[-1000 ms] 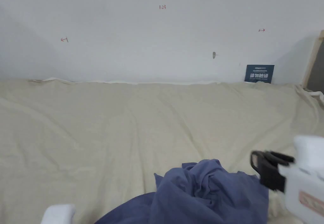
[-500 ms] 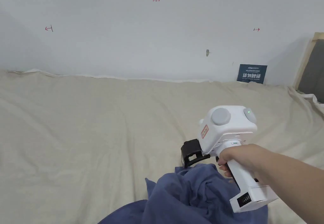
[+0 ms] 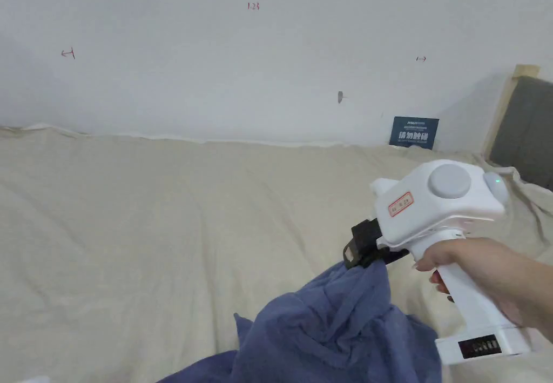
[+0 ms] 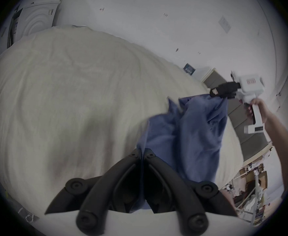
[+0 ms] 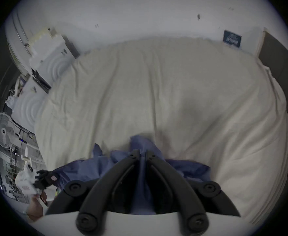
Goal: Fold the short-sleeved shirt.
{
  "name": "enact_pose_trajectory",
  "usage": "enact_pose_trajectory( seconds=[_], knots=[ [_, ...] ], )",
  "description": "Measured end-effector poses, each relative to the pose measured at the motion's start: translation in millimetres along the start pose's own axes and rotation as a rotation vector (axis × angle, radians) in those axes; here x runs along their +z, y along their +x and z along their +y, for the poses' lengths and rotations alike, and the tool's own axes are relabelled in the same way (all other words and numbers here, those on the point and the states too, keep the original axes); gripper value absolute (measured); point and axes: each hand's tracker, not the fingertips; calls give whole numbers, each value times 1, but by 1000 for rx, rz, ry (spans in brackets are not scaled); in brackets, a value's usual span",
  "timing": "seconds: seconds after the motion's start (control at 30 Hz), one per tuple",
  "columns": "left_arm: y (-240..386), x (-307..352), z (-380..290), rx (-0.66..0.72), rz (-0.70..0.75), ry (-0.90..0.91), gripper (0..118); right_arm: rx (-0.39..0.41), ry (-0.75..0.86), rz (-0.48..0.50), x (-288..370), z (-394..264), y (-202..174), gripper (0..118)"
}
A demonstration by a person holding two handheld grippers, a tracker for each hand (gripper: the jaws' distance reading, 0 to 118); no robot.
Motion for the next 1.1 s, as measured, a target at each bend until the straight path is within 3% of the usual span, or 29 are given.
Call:
enact_pose_trajectory(
  seconds=[0.07,0.2,0.3,0.37,0.5,0.63,0.77,0.9,1.1],
  knots=[
    [8,21,31,-25,-34,58,3,-33,74,21,46,2,7,5],
    [33,68,101,42,-269,195,3,-108,225,93,145,7,15,5],
    [69,99,160,-100,-239,259,3,-108,329,52,206,19,11,5],
    [90,116,196,-166,-231,293,3,-97,376,-43,240,29,7,5],
    [122,141,264,-174,-177,344,3,-104,466,-107,287,55,6,5],
    [141,152,317,-183,-57,405,3,-170,552,-159,310,82,11,5],
    [145,149,358,-154,-80,470,3,-245,622,-108,317,111,15,5],
    [154,142,389,-196,-2,519,3,-251,690,-161,327,141,10,5],
    [146,123,413,-154,-34,602,3,-218,822,-197,338,165,0,5]
  ],
)
